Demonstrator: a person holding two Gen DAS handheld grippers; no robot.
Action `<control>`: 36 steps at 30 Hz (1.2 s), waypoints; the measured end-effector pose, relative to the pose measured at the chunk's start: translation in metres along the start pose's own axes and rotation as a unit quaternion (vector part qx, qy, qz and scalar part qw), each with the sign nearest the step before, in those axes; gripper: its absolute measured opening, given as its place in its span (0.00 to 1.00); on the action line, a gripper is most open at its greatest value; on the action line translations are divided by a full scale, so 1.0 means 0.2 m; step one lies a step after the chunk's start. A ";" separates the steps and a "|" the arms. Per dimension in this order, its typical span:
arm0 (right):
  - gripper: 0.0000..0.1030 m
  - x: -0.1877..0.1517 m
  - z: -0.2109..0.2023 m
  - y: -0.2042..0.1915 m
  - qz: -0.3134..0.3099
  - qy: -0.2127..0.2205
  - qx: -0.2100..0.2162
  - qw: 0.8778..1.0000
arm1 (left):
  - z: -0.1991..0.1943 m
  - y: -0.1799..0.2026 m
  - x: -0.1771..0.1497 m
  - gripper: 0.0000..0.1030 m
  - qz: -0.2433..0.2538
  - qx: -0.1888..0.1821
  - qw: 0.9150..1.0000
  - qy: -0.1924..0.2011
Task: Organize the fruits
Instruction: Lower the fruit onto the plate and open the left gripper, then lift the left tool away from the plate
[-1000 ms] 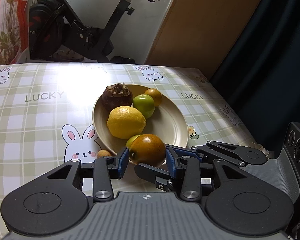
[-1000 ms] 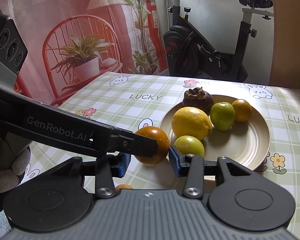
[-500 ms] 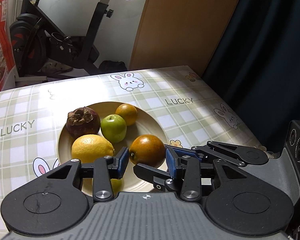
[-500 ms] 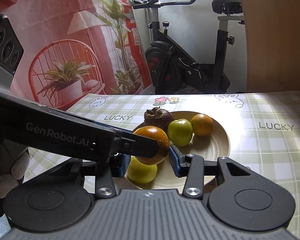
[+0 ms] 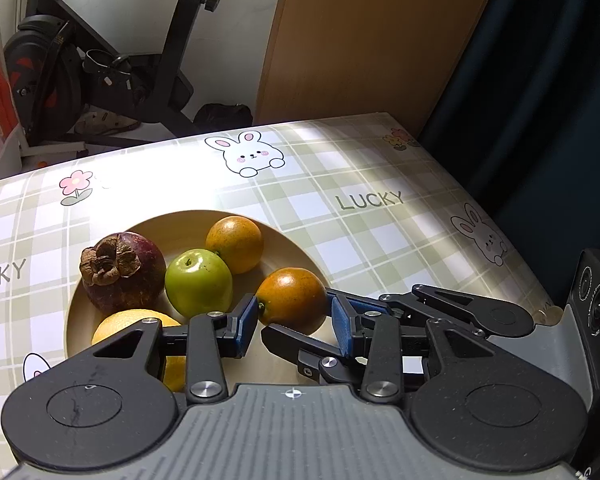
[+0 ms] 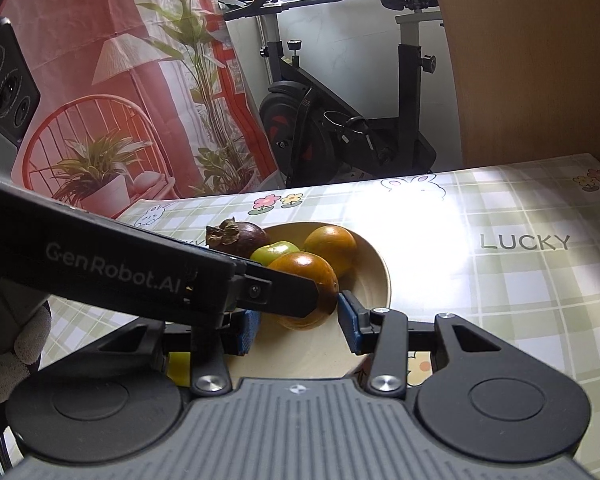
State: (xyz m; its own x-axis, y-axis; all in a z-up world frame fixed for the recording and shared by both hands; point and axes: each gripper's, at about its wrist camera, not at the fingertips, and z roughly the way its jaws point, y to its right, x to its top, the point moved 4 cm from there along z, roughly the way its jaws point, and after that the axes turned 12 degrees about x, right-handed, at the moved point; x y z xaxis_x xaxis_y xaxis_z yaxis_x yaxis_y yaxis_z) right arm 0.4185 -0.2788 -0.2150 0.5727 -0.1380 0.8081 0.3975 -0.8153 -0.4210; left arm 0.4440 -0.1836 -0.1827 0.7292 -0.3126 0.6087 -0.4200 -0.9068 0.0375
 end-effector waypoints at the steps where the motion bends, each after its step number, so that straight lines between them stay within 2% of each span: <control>1: 0.43 0.00 0.01 0.01 0.001 -0.002 -0.001 1.000 | 0.02 0.00 0.00 0.41 -0.001 0.001 1.000 -0.003; 12: 0.43 0.01 0.10 0.07 0.000 -0.026 -0.015 1.000 | 0.11 -0.04 0.03 0.41 -0.023 -0.009 0.999 -0.019; 17: 0.44 0.02 0.11 0.05 -0.009 -0.042 -0.021 0.999 | 0.11 -0.03 0.01 0.42 -0.030 -0.013 0.999 -0.007; 26: 0.45 0.04 0.05 0.00 -0.019 -0.040 -0.039 0.998 | -0.07 -0.04 0.03 0.43 -0.025 -0.018 0.999 0.033; 36: 0.45 0.05 -0.05 -0.12 -0.025 -0.030 -0.045 0.998 | -0.29 -0.10 -0.06 0.43 -0.013 0.018 0.996 0.081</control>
State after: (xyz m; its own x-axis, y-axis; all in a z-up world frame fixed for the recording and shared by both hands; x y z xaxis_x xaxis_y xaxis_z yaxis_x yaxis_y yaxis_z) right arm 0.4089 -0.2659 -0.1924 0.5960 -0.0638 0.8004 0.3622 -0.8683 -0.3390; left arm 0.4123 -0.1442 -0.1451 0.6419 -0.2410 0.7279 -0.3795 -0.9247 0.0286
